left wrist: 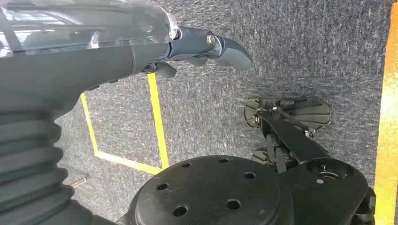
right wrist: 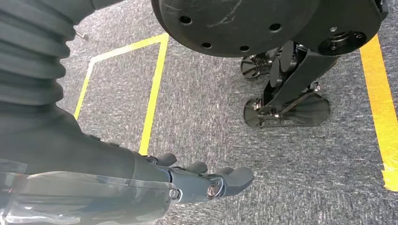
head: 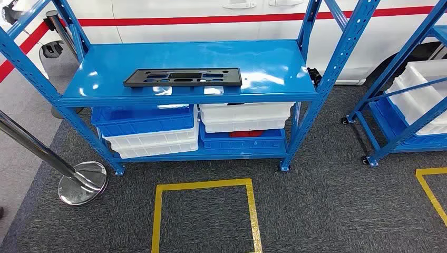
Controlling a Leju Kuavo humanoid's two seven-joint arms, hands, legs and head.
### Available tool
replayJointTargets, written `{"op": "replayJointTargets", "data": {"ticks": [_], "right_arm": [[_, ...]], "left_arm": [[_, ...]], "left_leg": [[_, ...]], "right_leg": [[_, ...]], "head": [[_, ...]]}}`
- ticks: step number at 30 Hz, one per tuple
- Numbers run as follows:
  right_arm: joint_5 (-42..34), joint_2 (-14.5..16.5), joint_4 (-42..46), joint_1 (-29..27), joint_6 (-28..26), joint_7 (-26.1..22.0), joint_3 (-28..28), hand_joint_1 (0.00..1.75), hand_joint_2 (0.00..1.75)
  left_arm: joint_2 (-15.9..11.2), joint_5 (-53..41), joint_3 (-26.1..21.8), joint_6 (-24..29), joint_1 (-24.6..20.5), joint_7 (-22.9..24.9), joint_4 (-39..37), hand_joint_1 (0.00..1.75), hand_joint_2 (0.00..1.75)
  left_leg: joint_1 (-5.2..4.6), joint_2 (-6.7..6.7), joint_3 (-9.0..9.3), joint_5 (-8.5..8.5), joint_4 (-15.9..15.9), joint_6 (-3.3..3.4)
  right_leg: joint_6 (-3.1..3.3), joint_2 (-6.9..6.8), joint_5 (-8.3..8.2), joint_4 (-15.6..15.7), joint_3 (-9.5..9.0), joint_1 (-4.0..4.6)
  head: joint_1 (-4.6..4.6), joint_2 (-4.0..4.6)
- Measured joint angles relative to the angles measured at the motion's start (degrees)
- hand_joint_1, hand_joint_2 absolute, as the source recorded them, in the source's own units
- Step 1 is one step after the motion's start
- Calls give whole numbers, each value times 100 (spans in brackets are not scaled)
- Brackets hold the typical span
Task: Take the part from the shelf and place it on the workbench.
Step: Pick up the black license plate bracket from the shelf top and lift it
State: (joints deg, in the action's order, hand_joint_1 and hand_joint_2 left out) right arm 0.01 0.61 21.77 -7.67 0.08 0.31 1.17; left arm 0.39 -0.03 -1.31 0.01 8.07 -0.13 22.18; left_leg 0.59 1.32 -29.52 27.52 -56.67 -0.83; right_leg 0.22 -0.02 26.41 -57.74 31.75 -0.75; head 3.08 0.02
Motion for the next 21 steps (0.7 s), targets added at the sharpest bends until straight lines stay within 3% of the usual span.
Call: {"op": "replayJointTargets", "data": {"ticks": [6,17,18,19,21], "right_arm": [[402,2,-2,48,-30,2,281,0,175],[1594,22,-75,249,-84,58,1300,0,175],[1700,27,-89,269,-85,59,1396,0,131],[1812,32,-103,290,-86,60,1498,0,87],[2027,45,-135,333,-91,61,1695,0,87]], "left_arm": [[-2,-351,-378,-3,-65,-59,0,0,175],[-2,-1386,-1692,-61,-299,-292,-44,0,175],[-1,-1476,-1815,-66,-322,-314,-53,0,175],[0,-1571,-1939,-74,-344,-337,-63,0,131],[3,-1754,-2186,-94,-390,-383,-89,0,44]], "left_leg": [[0,0,-1,0,0,0],[0,0,-2,0,-2,0],[0,0,-2,0,-2,0],[0,0,-3,0,-2,0],[0,0,-3,0,-2,0]], "right_leg": [[-1,0,-1,0,0,0],[-3,0,-2,0,1,0],[-4,0,-2,0,1,0],[-4,0,-2,0,1,0],[-4,0,-2,0,2,0]], "head": [[0,0],[0,0],[0,0],[0,0],[0,0]]}}
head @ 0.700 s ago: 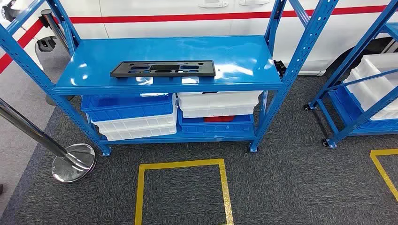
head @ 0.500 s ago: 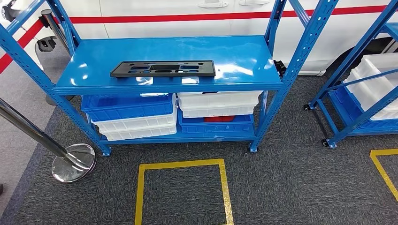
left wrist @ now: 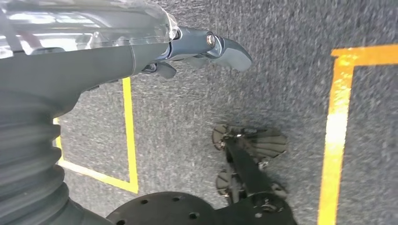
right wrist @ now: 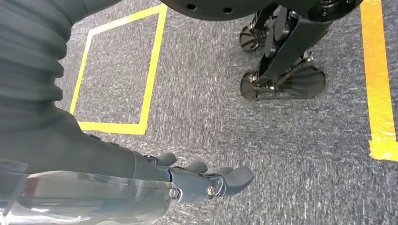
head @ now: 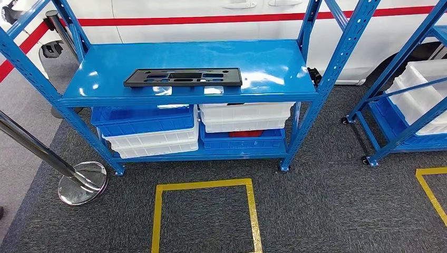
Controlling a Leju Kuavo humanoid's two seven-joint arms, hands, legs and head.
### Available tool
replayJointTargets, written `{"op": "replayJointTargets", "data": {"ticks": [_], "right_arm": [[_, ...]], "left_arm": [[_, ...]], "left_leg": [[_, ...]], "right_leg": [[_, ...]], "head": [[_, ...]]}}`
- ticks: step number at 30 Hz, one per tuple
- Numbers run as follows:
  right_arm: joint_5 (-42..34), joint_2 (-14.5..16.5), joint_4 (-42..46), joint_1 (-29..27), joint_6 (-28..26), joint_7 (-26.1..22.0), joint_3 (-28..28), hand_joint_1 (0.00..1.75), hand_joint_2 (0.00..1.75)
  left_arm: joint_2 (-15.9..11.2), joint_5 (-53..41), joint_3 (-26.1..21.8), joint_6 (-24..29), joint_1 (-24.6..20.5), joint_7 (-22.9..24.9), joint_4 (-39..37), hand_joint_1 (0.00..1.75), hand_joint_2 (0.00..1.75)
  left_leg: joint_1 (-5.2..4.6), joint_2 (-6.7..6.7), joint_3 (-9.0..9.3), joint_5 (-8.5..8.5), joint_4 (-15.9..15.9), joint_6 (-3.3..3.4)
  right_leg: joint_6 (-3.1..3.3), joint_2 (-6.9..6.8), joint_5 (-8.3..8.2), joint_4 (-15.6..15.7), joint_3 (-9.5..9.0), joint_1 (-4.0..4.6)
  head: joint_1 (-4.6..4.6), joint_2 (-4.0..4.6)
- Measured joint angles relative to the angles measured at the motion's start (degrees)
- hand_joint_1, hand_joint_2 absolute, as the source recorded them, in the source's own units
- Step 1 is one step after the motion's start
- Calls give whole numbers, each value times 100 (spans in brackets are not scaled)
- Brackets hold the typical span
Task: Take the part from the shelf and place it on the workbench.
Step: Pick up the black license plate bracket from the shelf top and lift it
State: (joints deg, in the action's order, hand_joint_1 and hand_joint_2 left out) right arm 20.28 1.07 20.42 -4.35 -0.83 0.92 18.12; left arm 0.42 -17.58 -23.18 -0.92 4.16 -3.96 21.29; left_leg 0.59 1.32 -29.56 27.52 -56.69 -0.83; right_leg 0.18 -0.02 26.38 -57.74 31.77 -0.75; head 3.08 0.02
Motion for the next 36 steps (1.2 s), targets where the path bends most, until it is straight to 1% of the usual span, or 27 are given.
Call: {"op": "replayJointTargets", "data": {"ticks": [1,2,3,5,7,9,10,12,13,14,15,17,18,19,20,22,24,25,26,28,29,30,31,32,34,35,36], "right_arm": [[109,8,-17,22,-3,0,103,0,131],[213,17,-36,45,-6,-1,201,0,175],[324,27,-55,68,-8,-8,306,0,175],[534,67,-99,120,4,-64,519,0,87],[711,111,-129,187,43,-195,731,0,0],[807,128,-111,257,126,-392,856,0,0],[818,131,-79,290,185,-502,877,0,0],[774,139,32,351,313,-723,876,0,0],[727,146,117,371,374,-825,865,0,0],[670,150,225,385,427,-919,844,0,0],[607,153,354,393,477,-1006,817,0,0],[481,155,644,417,572,-1154,755,0,0],[417,158,792,439,624,-1220,720,0,0],[351,163,953,463,679,-1286,677,0,0],[284,168,1122,485,738,-1352,630,0,0],[156,173,1460,514,850,-1477,528,0,0],[29,175,1822,534,961,-1603,418,0,0],[-35,178,2005,548,1019,-1666,359,0,0],[-99,184,2186,562,1081,-1726,299,0,0],[-218,206,2525,593,1207,-1837,177,0,0],[-278,219,2701,607,1274,-1892,109,0,0],[-336,230,2874,621,1333,-1943,38,0,0],[-393,239,3046,642,1392,-1995,-34,0,0],[-453,246,3229,667,1446,-2048,-112,0,0],[-566,260,3564,729,1539,-2151,-256,0,0],[-619,263,3721,755,1579,-2199,-325,0,0],[-665,265,3852,775,1618,-2239,-380,0,0]], "left_arm": [[3,-96,-128,-10,-22,-27,-16,0,0],[6,-186,-253,-16,-46,-57,-32,0,0],[10,-284,-385,-22,-70,-95,-50,0,0],[17,-472,-656,-28,-122,-172,-85,0,0],[23,-649,-930,-32,-177,-253,-116,0,0],[46,-809,-1180,-35,-233,-331,-145,0,0],[58,-888,-1294,-38,-261,-364,-160,0,0],[84,-1040,-1515,-43,-314,-424,-198,0,0],[94,-1111,-1621,-44,-334,-448,-218,0,0],[108,-1175,-1718,-45,-349,-472,-238,0,0],[119,-1235,-1806,-46,-360,-492,-255,0,0],[138,-1338,-1953,-46,-374,-530,-279,0,0],[143,-1384,-2020,-45,-386,-548,-285,0,0],[146,-1430,-2090,-43,-404,-565,-291,0,0],[150,-1474,-2159,-40,-428,-580,-297,0,0],[164,-1559,-2290,-39,-473,-612,-311,0,0],[178,-1643,-2415,-37,-503,-642,-326,0,0],[180,-1684,-2480,-35,-517,-656,-332,0,0],[182,-1725,-2541,-33,-531,-667,-341,0,0],[184,-1797,-2663,-30,-548,-685,-358,0,0],[186,-1834,-2724,-29,-551,-692,-368,0,0],[189,-1868,-2784,-27,-553,-698,-378,0,0],[192,-1901,-2840,-26,-559,-706,-386,0,0],[196,-1934,-2900,-24,-567,-719,-393,0,0],[199,-1996,-3008,-21,-596,-744,-403,0,0],[202,-2027,-3059,-19,-609,-752,-410,0,0],[205,-2053,-3102,-17,-619,-756,-417,0,0]], "left_leg": [[0,0,0,0,0,0],[0,0,-1,0,0,0],[-1,0,-2,2,-4,1],[-16,-1,-12,10,-29,48],[-29,0,2,-23,23,128],[8,15,100,-140,229,182],[33,24,148,-199,329,197],[58,35,164,-245,394,212],[62,35,154,-243,383,202],[71,33,146,-233,362,187],[87,30,141,-215,329,164],[138,24,128,-144,214,82],[143,23,105,-96,144,26],[142,22,80,-54,82,-27],[134,21,57,-27,44,-75],[135,20,44,-19,34,-145],[159,0,5,75,-83,-190],[164,-18,-91,220,-305,-197],[162,-41,-249,420,-657,-199],[146,-66,-660,785,-1506,-184],[137,-71,-797,830,-1760,-166],[128,-73,-843,768,-1814,-140],[116,-74,-774,588,-1610,-105],[103,-78,-622,345,-1228,-63],[67,-101,-317,-1,-463,14],[49,-112,-243,-72,-257,40],[30,-121,-229,-76,-186,60]], "right_leg": [[0,0,0,0,0,0],[0,0,0,0,0,0],[-2,0,-2,2,0,-4],[-31,-4,-15,14,1,-26],[-85,-8,-44,64,-18,-29],[-121,-4,22,4,-9,-9],[-134,0,145,-177,67,-1],[-170,6,512,-868,395,-34],[-200,4,635,-1197,557,-58],[-234,3,656,-1375,645,-87],[-268,1,564,-1334,625,-115],[-337,-20,182,-651,290,-174],[-342,-20,50,-312,123,-175],[-314,-12,-16,-85,15,-176],[-267,1,-10,-5,-17,-161],[-144,34,9,-46,19,-137],[-59,38,-4,-40,37,-141],[-24,38,-12,-33,41,-144],[2,35,-15,-29,45,-135],[31,35,-10,-31,50,-96],[39,38,-7,-33,47,-76],[44,45,-4,-34,40,-59],[44,55,0,-35,28,-47],[40,65,5,-36,14,-39],[7,86,13,-43,10,-24],[-24,93,11,-45,20,-18],[-59,97,4,-42,32,-11]], "head": [[0,0],[0,0],[0,0],[0,0],[1,0],[0,0],[-1,0],[-1,0],[-1,0],[0,0],[0,0],[0,0],[-1,0],[-1,0],[-1,0],[0,0],[0,0],[0,0],[0,0],[0,0],[0,0],[0,0],[0,0],[0,0],[0,0],[0,0],[0,0]]}}
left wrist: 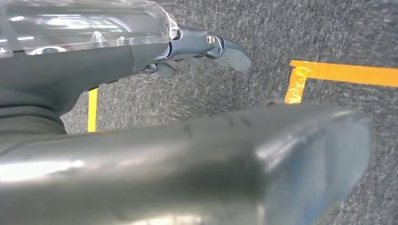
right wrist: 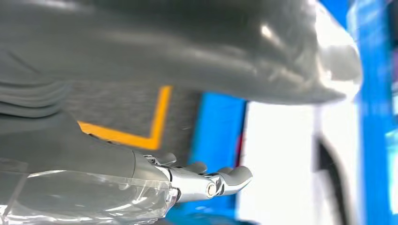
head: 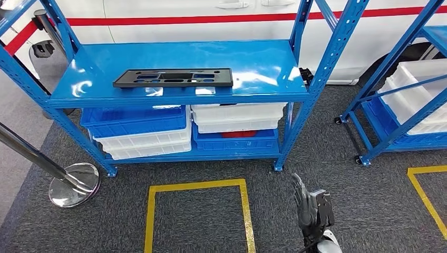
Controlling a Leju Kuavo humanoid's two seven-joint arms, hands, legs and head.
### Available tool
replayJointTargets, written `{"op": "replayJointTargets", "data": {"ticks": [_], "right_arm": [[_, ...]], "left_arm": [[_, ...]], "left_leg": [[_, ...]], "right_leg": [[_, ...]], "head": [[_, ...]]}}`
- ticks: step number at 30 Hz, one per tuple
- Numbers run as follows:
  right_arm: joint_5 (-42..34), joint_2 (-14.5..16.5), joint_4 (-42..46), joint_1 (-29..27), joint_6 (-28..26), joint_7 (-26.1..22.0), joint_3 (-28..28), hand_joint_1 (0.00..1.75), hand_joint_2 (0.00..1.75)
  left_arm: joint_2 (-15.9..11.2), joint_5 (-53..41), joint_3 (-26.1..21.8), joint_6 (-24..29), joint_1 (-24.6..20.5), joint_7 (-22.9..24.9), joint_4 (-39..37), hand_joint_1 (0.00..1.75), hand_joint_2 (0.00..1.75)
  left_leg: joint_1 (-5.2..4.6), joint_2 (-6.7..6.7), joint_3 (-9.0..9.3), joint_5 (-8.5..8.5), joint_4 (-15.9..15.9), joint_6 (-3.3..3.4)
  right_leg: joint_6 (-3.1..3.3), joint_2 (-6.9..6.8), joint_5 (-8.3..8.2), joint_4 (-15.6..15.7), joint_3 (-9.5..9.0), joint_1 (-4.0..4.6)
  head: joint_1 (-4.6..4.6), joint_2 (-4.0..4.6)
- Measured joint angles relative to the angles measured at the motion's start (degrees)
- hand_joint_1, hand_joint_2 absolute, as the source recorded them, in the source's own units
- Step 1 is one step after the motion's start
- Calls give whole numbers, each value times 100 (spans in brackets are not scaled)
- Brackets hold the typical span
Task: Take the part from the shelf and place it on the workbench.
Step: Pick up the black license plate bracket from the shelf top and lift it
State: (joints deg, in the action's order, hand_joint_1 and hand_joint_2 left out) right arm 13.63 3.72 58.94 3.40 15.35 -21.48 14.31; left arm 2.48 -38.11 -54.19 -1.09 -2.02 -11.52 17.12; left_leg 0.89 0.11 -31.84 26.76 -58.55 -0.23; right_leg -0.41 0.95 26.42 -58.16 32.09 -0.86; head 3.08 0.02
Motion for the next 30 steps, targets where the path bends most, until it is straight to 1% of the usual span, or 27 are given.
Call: {"op": "replayJointTargets", "data": {"ticks": [1,2,3,4,5,7,8,9,10,11,12,13,14,15,16,18,19,20,22,23,24,25,26,27,28,29,30], "right_arm": [[-49,0,139,11,35,-37,-56,0,0],[-102,0,292,14,77,-80,-117,0,0],[-168,0,472,20,126,-133,-185,0,0],[-246,0,682,38,184,-199,-272,0,0],[-327,0,891,64,248,-271,-364,0,0],[-479,0,1269,113,369,-403,-536,0,0],[-545,0,1429,123,420,-457,-607,0,0],[-615,0,1601,128,472,-513,-682,0,0],[-685,0,1778,135,525,-571,-758,0,0],[-755,0,1963,155,581,-633,-838,0,0],[-833,-1,2167,187,639,-703,-926,0,0],[-904,-1,2361,224,695,-768,-1013,0,0],[-978,-2,2558,260,752,-834,-1106,0,0],[-1051,-2,2749,286,805,-896,-1201,0,0],[-1120,-3,2922,301,854,-953,-1290,0,0],[-1272,-10,3294,316,958,-1080,-1461,0,0],[-1347,-13,3469,330,1012,-1140,-1543,0,0],[-1423,-15,3647,344,1071,-1202,-1628,0,0],[-1566,-15,3953,361,1191,-1301,-1785,0,0],[-1635,-15,4098,360,1252,-1334,-1850,0,0],[-1698,-15,4228,356,1308,-1355,-1903,0,0],[-1762,-15,4358,355,1360,-1366,-1953,0,0],[-1823,-15,4491,355,1409,-1374,-2006,0,0],[-1871,-15,4601,356,1444,-1380,-2051,0,0],[-1909,-16,4699,355,1470,-1383,-2089,0,0],[-1937,-16,4786,346,1482,-1386,-2121,0,0],[-1966,-17,4871,335,1490,-1389,-2152,0,0]], "left_arm": [[5,-26,-40,1,-5,-2,-8,0,0],[15,-58,-92,2,-9,-6,-18,0,0],[25,-93,-149,3,-18,-14,-27,0,0],[36,-132,-217,3,-33,-24,-37,0,0],[47,-172,-288,4,-53,-35,-46,0,0],[63,-247,-419,4,-90,-52,-61,0,0],[74,-282,-482,4,-101,-59,-71,0,0],[86,-317,-549,4,-107,-67,-82,0,0],[101,-350,-616,4,-111,-77,-94,0,0],[119,-385,-684,3,-120,-87,-106,0,0],[142,-421,-754,1,-131,-98,-120,0,0],[169,-454,-822,-2,-150,-108,-138,0,0],[193,-487,-890,-5,-172,-116,-153,0,0],[213,-522,-962,-10,-193,-123,-169,0,0],[227,-551,-1032,-13,-210,-129,-181,0,0],[240,-620,-1168,-22,-233,-147,-195,0,0],[246,-652,-1233,-28,-242,-157,-203,0,0],[250,-690,-1295,-36,-253,-169,-213,0,0],[260,-761,-1422,-51,-268,-189,-236,0,0],[261,-797,-1483,-58,-272,-198,-247,0,0],[262,-830,-1541,-67,-273,-207,-255,0,0],[261,-868,-1592,-81,-275,-216,-262,0,0],[261,-904,-1640,-97,-278,-227,-267,0,0],[261,-938,-1675,-112,-281,-237,-270,0,0],[263,-965,-1700,-124,-289,-246,-274,0,0],[266,-986,-1722,-133,-298,-253,-280,0,0],[268,-1010,-1740,-141,-306,-262,-287,0,0]], "left_leg": [[-13,-1,-11,-15,15,21],[-9,0,-14,-33,27,57],[-7,1,-13,-50,47,97],[-4,8,-13,-69,69,140],[-6,16,-13,-82,85,177],[-36,28,-22,-84,85,222],[-54,29,-21,-81,83,233],[-72,28,-16,-77,81,243],[-92,26,-6,-73,79,249],[-113,25,10,-68,79,253],[-125,25,23,-63,80,256],[-143,27,27,-56,75,252],[-148,30,21,-53,73,239],[-145,34,11,-51,73,219],[-145,39,5,-52,79,194],[-157,44,2,-18,37,136],[-161,39,-37,55,-76,106],[-155,31,-139,186,-311,69],[-88,19,-503,518,-1028,-5],[-51,19,-686,625,-1359,-44],[-16,19,-790,632,-1524,-80],[15,21,-784,525,-1469,-114],[46,22,-661,316,-1183,-148],[79,22,-475,96,-773,-182],[87,15,-284,-42,-386,-198],[88,4,-150,-108,-120,-172],[77,-6,-90,-91,0,-125]], "right_leg": [[-40,4,-9,6,8,2],[-77,0,-6,9,12,-7],[-108,-14,33,-34,31,-16],[-131,-31,131,-175,97,-26],[-146,-49,288,-442,223,-33],[-158,-65,642,-1217,595,-32],[-158,-65,728,-1528,749,-30],[-147,-65,702,-1645,815,-26],[-123,-66,569,-1534,772,-13],[-77,-67,353,-1202,621,9],[-6,-76,150,-772,422,46],[58,-95,9,-387,245,81],[105,-112,-66,-121,127,111],[133,-126,-72,2,78,134],[135,-129,-69,31,73,142],[144,-119,-107,124,26,91],[153,-119,-127,179,-10,59],[159,-120,-143,228,-47,26],[165,-117,-127,242,-70,18],[156,-111,-113,240,-76,12],[139,-103,-95,237,-89,3],[112,-95,-72,230,-108,-15],[78,-88,-42,215,-135,-38],[36,-83,-1,191,-164,-60],[-15,-76,46,157,-182,-68],[-65,-72,85,132,-193,-67],[-110,-68,111,116,-200,-61]], "head": [[0,0],[0,0],[-1,0],[-1,0],[-1,0],[0,0],[0,0],[0,0],[0,0],[0,0],[0,0],[0,0],[0,0],[0,0],[0,0],[1,0],[2,0],[3,0],[4,0],[4,0],[4,0],[4,0],[4,0],[4,0],[4,0],[3,0],[3,0]]}}
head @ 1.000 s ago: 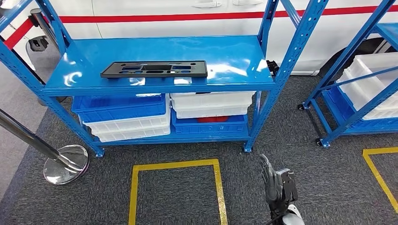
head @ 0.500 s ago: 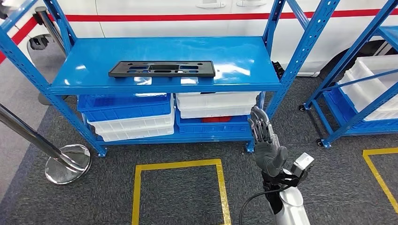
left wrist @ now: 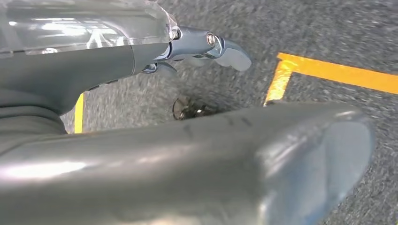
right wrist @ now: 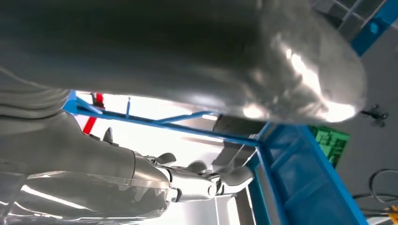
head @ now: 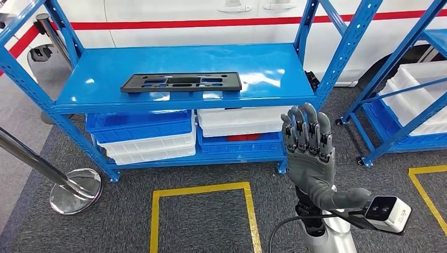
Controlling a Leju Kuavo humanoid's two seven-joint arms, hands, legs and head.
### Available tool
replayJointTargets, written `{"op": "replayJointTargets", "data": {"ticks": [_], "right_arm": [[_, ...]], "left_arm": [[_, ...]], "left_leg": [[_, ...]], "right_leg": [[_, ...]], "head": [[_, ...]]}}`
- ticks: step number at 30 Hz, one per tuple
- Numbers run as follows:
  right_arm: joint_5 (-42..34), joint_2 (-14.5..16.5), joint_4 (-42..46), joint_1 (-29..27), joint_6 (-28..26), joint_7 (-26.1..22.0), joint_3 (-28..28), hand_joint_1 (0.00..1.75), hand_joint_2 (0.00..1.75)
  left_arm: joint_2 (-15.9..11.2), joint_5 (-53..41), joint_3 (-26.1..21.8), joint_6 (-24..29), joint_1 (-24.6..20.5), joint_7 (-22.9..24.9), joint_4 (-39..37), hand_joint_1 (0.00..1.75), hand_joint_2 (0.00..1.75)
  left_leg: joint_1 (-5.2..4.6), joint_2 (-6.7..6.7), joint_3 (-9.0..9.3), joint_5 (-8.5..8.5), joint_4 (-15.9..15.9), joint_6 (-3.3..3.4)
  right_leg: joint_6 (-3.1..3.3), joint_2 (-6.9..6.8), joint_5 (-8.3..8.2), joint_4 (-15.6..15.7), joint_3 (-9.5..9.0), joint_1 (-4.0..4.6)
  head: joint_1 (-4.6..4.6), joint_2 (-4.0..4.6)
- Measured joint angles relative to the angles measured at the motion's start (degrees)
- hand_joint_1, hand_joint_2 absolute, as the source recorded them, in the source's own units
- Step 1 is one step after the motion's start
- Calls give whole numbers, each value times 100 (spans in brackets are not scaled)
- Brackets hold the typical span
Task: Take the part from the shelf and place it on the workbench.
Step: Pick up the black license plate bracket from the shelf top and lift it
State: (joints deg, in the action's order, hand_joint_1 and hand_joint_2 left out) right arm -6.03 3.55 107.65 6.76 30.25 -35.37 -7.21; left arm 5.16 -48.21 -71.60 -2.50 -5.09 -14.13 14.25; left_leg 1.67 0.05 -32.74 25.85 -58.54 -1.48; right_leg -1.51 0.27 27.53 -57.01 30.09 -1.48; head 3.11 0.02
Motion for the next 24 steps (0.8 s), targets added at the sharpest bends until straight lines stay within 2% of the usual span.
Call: {"op": "replayJointTargets", "data": {"ticks": [2,3,5,6,8,9,10,11,13,14,15,16,18,19,20,21,23,24], "right_arm": [[-81,-1,186,-20,22,-13,-82,0,0],[-127,-1,264,-21,42,-21,-124,0,0],[-201,-1,365,-16,79,-30,-184,0,0],[-220,-3,396,-15,91,-32,-201,0,0],[-235,-12,427,-26,102,-32,-234,0,0],[-235,-19,429,-34,102,-32,-248,0,0],[-235,-25,430,-41,101,-32,-262,0,0],[-234,-30,432,-44,97,-32,-273,0,0],[-231,-38,440,-46,90,-32,-292,0,0],[-227,-42,446,-47,87,-32,-299,0,0],[-225,-45,455,-46,86,-32,-304,0,0],[-221,-48,464,-47,84,-32,-308,0,0],[-208,-52,484,-50,63,-32,-324,0,0],[-199,-54,493,-52,45,-32,-338,0,0],[-191,-55,499,-52,26,-33,-357,0,0],[-183,-55,503,-54,11,-33,-375,0,0],[-172,-56,504,-64,2,-33,-402,0,0],[-167,-58,504,-73,2,-33,-409,0,0]], "left_arm": [[2,-53,-52,-22,-13,-24,-16,0,0],[2,-81,-80,-35,-17,-37,-21,0,0],[2,-119,-122,-57,-27,-54,-29,0,0],[2,-129,-130,-61,-32,-56,-32,0,0],[4,-142,-145,-61,-39,-56,-41,0,0],[5,-144,-154,-61,-38,-55,-45,0,0],[7,-145,-161,-59,-35,-54,-49,0,0],[10,-145,-167,-57,-34,-54,-53,0,0],[35,-145,-172,-54,-34,-51,-73,0,0],[51,-144,-173,-51,-41,-51,-88,0,0],[65,-144,-175,-49,-53,-50,-102,0,0],[78,-144,-177,-47,-64,-48,-115,0,0],[72,-146,-182,-43,-83,-45,-116,0,0],[72,-147,-185,-40,-87,-45,-118,0,0],[74,-150,-189,-38,-96,-45,-119,0,0],[73,-152,-195,-33,-104,-45,-120,0,0],[68,-156,-210,-22,-102,-44,-122,0,0],[62,-156,-219,-16,-92,-43,-122,0,0]], "left_leg": [[-23,-14,16,58,4,137],[-27,-13,40,71,12,183],[-35,-12,119,100,30,266],[-46,-10,146,121,37,297],[-88,-11,191,175,37,346],[-119,-15,226,210,37,364],[-153,-19,276,251,38,378],[-191,-24,343,297,42,388],[-249,-28,487,398,63,403],[-262,-31,538,439,84,399],[-258,-31,569,470,122,386],[-249,-27,597,464,136,363],[-245,-15,659,432,121,310],[-250,-12,643,413,-11,286],[-246,-14,544,440,-233,260],[-230,-17,355,528,-567,230],[-165,-20,-131,841,-1272,135],[-130,-19,-324,979,-1468,83]], "right_leg": [[-73,3,5,-19,-13,-3],[-99,1,14,-56,-18,-15],[-131,-12,142,-375,128,-26],[-135,-18,274,-712,322,-19],[-120,-22,534,-1493,857,12],[-93,-22,556,-1724,1067,35],[-43,-22,463,-1742,1171,66],[29,-21,266,-1539,1160,106],[252,-21,-257,-786,941,232],[354,-19,-421,-456,837,290],[425,-21,-511,-242,768,337],[465,-18,-513,-134,729,363],[481,-14,-500,14,596,345],[483,-12,-492,84,503,320],[474,-16,-473,131,411,288],[448,-22,-445,164,331,259],[408,-21,-341,175,216,225],[379,-15,-285,173,153,204]], "head": [[0,0],[-1,0],[-2,0],[-2,0],[-2,0],[-1,0],[-2,0],[-2,0],[1,0],[4,0],[9,0],[14,0],[16,0],[16,0],[16,0],[16,0],[17,0],[17,0]]}}
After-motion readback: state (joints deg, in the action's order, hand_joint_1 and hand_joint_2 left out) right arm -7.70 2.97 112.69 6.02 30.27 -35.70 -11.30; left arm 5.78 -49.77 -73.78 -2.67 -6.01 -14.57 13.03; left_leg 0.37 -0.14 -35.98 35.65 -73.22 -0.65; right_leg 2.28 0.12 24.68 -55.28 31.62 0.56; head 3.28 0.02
